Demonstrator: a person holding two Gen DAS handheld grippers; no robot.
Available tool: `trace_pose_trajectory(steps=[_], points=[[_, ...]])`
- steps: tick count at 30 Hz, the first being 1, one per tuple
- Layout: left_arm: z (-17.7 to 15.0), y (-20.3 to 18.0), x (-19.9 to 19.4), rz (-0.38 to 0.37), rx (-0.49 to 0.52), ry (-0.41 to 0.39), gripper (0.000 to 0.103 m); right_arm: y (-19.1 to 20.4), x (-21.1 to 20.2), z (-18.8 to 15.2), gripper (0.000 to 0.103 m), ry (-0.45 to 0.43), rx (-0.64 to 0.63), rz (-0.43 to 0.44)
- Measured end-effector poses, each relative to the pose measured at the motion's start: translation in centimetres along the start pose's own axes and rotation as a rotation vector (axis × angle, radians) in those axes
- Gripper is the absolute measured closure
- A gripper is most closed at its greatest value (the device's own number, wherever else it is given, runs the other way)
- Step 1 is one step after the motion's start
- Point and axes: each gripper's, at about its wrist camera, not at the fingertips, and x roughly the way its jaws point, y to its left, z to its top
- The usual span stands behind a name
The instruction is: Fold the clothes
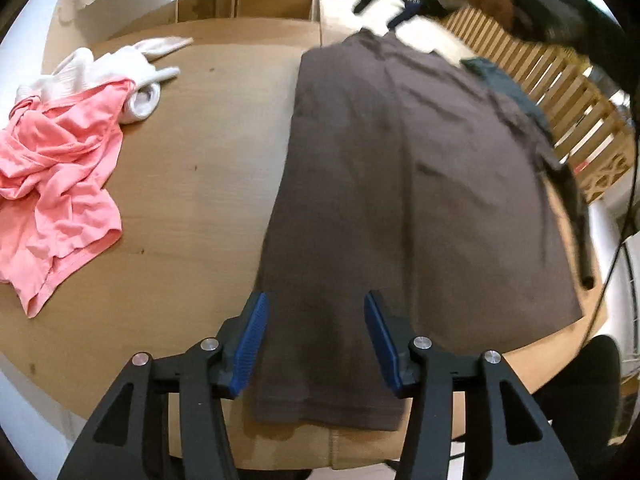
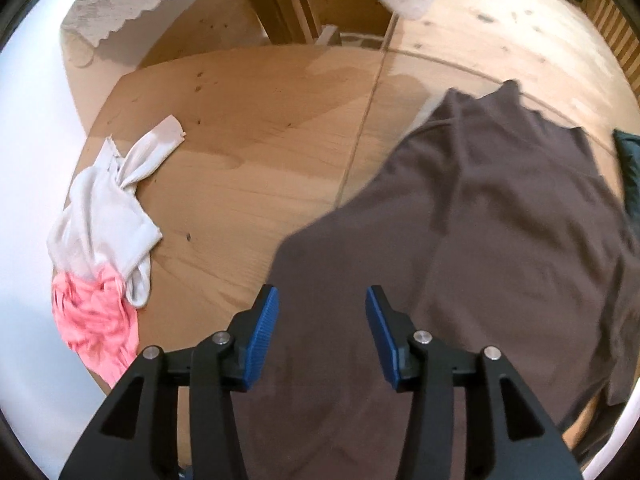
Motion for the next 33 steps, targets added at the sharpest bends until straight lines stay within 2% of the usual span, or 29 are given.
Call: trace_pose_trajectory(steps=[3,4,6,11,12,13,15,17,19,20,22,24,26,27,30,33], points=[[-0.1,-0.4,0.7,0.016,0.021,0.011,0.052,1.7,2.3,0.9,0.058,0.036,0.004,-0.009],[-0.2,-0.6,0.8,0.020,0.033,0.011,0.047,2.4,3.1,1.1,0.058,0.039,-0.011,-0.035],[-0.3,-1.1,1.0,0.028,0.060,0.009,0.045,3.5,4.4,1.4,0.058,0.046,-0.037,-0.090],[-0.7,-1.7,1.5,0.067,0.115,-0.002,0.046,4.9,7.1,1.4,0.058,0.089,-0.072,-0.187],[-0.6,-1.5,1.5,0.067,0.106,-0.005,0.048,5.2,7.6,1.3,0.056,0.100,-0.081,-0.208],[-0.6,-1.4,1.2,0.072,0.097,-0.008,0.056,5.5,8.4,1.1,0.054,0.118,-0.099,-0.235],[-0.4,-0.9,1.2,0.073,0.079,-0.014,0.067,6.1,9.7,0.7,0.039,0.149,-0.135,-0.288],[-0.3,-0.4,1.2,0.061,0.062,-0.018,0.079,6.7,9.5,0.2,0.039,0.119,-0.158,-0.314],[-0.2,-0.1,1.2,0.041,0.046,-0.019,0.090,6.4,9.2,-0.2,0.039,0.097,-0.141,-0.293],[-0.2,0.0,1.2,0.031,0.044,-0.017,0.091,6.2,9.0,-0.4,0.039,0.087,-0.147,-0.280],[-0.1,0.1,1.3,0.013,0.034,-0.014,0.093,6.0,8.6,-0.8,0.042,0.076,-0.161,-0.270],[0.0,0.3,1.3,-0.003,0.019,-0.011,0.094,5.6,8.0,-0.9,0.059,0.063,-0.153,-0.278],[0.1,0.5,1.3,-0.020,0.004,-0.008,0.094,4.7,7.3,-0.7,0.062,0.059,-0.116,-0.235],[0.2,0.8,1.3,-0.031,-0.007,-0.006,0.094,4.3,7.0,-0.7,0.070,0.057,-0.099,-0.216],[0.3,1.1,1.2,-0.054,-0.033,-0.008,0.095,3.6,6.3,-0.6,0.084,0.053,-0.112,-0.195],[0.5,0.9,0.6,-0.081,-0.040,-0.020,0.095,2.8,5.1,-0.6,0.093,0.046,-0.100,-0.135]])
